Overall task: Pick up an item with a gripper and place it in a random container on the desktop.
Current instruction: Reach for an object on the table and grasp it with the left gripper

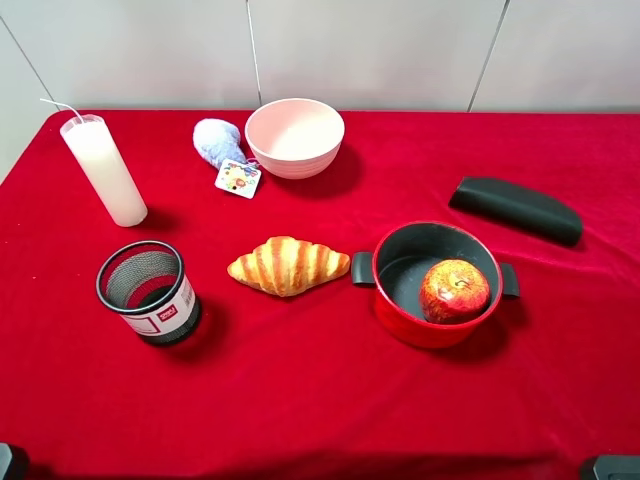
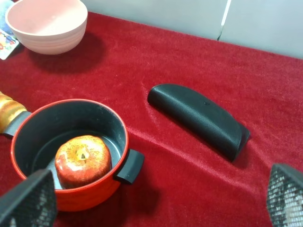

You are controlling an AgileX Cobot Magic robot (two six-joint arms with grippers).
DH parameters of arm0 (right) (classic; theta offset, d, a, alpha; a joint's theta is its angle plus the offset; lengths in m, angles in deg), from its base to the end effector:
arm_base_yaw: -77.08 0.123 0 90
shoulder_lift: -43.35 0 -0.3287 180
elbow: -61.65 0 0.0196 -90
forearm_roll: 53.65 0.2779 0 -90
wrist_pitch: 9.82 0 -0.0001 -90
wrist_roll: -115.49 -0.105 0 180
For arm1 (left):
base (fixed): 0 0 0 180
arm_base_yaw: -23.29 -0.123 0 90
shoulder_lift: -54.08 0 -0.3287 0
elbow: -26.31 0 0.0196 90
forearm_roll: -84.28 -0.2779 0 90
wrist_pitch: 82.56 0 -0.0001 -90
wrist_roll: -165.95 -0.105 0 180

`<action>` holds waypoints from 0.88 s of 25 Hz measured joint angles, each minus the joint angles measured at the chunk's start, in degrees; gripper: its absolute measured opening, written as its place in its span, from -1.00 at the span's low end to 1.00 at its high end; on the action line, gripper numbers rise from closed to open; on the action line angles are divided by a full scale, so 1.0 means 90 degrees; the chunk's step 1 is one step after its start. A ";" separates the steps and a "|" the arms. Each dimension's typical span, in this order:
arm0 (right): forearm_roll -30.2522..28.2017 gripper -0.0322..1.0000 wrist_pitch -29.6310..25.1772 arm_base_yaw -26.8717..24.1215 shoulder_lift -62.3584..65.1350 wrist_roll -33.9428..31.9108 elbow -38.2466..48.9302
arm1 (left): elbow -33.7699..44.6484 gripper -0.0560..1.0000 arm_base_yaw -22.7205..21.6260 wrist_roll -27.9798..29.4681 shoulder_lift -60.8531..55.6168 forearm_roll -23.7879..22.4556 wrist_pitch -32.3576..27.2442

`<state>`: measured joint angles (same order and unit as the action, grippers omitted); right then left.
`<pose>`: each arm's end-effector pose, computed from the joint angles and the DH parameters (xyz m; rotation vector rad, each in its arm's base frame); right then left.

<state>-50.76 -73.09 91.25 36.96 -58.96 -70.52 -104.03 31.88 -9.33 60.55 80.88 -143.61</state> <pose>-0.0202 -0.0002 0.2895 -0.3563 2.0219 0.1539 -0.0126 0.0074 0.2833 0.0660 2.0435 -0.0741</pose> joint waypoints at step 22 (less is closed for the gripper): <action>0.0012 0.41 0.0007 0.0000 0.0000 0.0000 0.0000 | 0.0000 0.82 0.0000 0.0000 0.0000 -0.0018 0.0000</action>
<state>-50.66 -73.03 91.25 36.96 -58.96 -70.52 -104.03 31.88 -9.33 60.55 80.71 -143.61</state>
